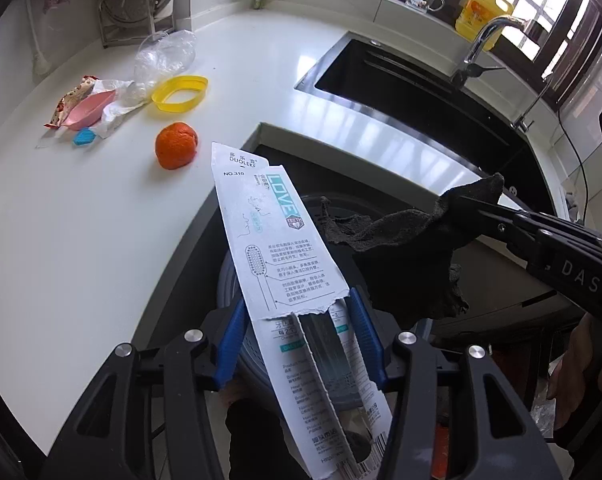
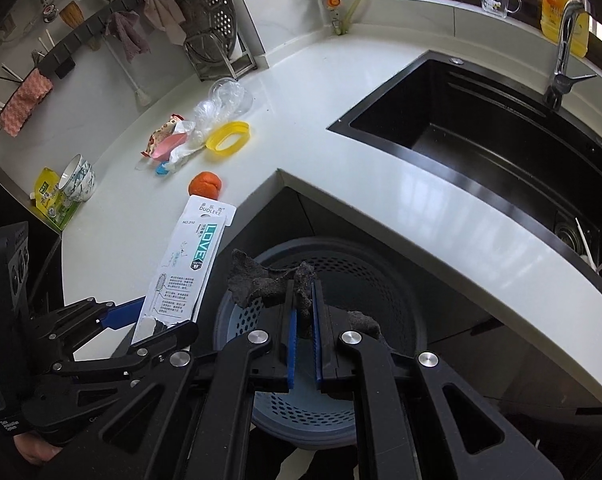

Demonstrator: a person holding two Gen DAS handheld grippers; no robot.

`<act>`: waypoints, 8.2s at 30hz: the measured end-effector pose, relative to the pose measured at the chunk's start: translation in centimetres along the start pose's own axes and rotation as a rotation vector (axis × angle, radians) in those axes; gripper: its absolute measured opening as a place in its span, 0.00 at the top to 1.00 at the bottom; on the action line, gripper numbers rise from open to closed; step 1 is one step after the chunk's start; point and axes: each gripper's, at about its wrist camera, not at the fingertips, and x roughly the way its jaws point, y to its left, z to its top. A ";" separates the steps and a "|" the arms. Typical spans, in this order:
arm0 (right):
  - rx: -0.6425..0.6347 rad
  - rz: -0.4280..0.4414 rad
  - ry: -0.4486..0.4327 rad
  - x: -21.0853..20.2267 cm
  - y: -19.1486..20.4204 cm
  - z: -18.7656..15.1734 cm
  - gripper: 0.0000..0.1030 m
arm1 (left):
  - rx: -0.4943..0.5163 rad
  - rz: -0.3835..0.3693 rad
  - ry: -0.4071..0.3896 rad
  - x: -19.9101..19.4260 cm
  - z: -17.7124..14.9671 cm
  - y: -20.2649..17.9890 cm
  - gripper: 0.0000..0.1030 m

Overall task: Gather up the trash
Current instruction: 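Carry the cloth with the right tool to the basket while the left tool carries the toothbrush package there, then open both tools to drop the cloth and package into the basket, then move the right tool to the orange and close on it, then grasp the blue brush with the left tool while the right tool holds the orange, then carry the orange and blue brush over the basket with both tools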

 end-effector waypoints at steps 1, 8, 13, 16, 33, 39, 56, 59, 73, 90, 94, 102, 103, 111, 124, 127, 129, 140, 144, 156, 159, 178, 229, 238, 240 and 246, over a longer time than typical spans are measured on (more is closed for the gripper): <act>0.004 0.000 0.007 0.4 -0.2 -0.1 0.94 | 0.001 -0.003 0.015 0.6 0.1 -0.2 0.52; 0.027 0.011 0.039 1.4 -1.5 -0.7 0.88 | -0.002 0.026 0.036 1.6 -0.1 -0.8 0.33; 0.037 -0.008 0.003 0.4 -2.1 -0.6 0.61 | -0.022 0.060 0.025 1.0 0.3 -0.5 0.26; 0.043 -0.008 -0.003 -0.1 -2.6 -0.6 0.61 | -0.044 0.068 0.027 0.6 0.3 -0.2 0.26; 0.070 0.018 0.026 -1.5 -3.0 -2.2 0.56 | -0.110 0.100 -0.002 -3.1 0.4 1.3 0.26; 0.050 0.035 0.017 -1.7 -1.9 -1.2 0.54 | -0.153 0.122 -0.034 -4.9 0.8 3.1 0.26; -0.041 0.067 0.021 1.1 5.8 2.8 0.50 | -0.284 0.207 -0.111 -8.5 1.3 13.0 0.23; -0.040 0.067 0.025 2.2 7.1 3.4 0.50 | -0.292 0.221 -0.122 -8.6 1.8 15.1 0.21; 0.003 0.014 0.046 7.9 11.4 5.9 0.49 | -0.340 0.214 -0.112 -5.2 5.3 23.6 0.19; 0.058 -0.021 0.037 14.0 14.0 9.0 0.49 | -0.286 0.197 -0.131 -0.9 10.0 28.6 0.19; 0.074 -0.043 0.044 15.4 13.8 9.2 0.48 | -0.294 0.180 -0.118 0.3 10.1 28.8 0.19; 0.090 -0.043 0.054 17.2 13.8 9.8 0.48 | -0.304 0.167 -0.094 1.8 9.8 29.0 0.19; 0.088 -0.044 0.057 17.5 13.9 9.9 0.48 | -0.306 0.167 -0.094 1.9 9.8 29.0 0.19; 0.067 -0.078 0.037 18.9 14.6 9.9 0.48 | -0.312 0.164 -0.093 2.3 9.8 29.0 0.19; 0.065 -0.091 -0.013 18.6 12.8 11.1 0.67 | -0.431 0.188 -0.130 4.3 12.0 28.8 0.15; 0.075 -0.090 -0.019 18.5 12.4 11.2 0.67 | -0.471 0.203 -0.133 5.0 12.9 29.2 0.15; 0.075 -0.088 -0.021 18.5 12.3 11.2 0.67 | -0.495 0.210 -0.138 5.4 13.5 29.5 0.15; 0.075 -0.080 -0.026 18.9 12.4 11.2 0.67 | -0.536 0.311 -0.110 7.3 14.9 30.4 0.15; 0.083 -0.072 -0.024 18.9 12.3 11.4 0.67 | -0.524 0.351 -0.100 7.9 15.5 30.1 0.15; 0.081 -0.069 -0.015 19.0 12.5 11.4 0.67 | -0.432 0.379 -0.076 7.4 14.5 29.4 0.27; 0.070 -0.069 -0.011 19.0 12.7 11.3 0.67 | -0.387 0.371 -0.072 6.4 13.2 29.6 0.45; 0.051 -0.071 0.002 19.1 13.2 11.2 0.67 | -0.342 0.362 -0.045 6.4 12.7 30.1 0.35; 0.003 0.018 -0.047 11.8 15.5 8.3 0.68 | -0.222 0.089 -0.089 -3.8 6.5 23.8 0.97; 0.031 0.014 -0.064 7.0 12.2 4.7 0.69 | -0.135 0.028 -0.092 -6.0 4.8 16.6 0.97; 0.045 0.001 -0.064 5.9 10.8 3.7 0.69 | -0.110 0.005 -0.087 -6.1 4.4 14.5 0.97; 0.099 -0.051 -0.052 2.7 5.9 0.3 0.69 | -0.026 -0.072 -0.050 -5.2 2.9 7.4 0.97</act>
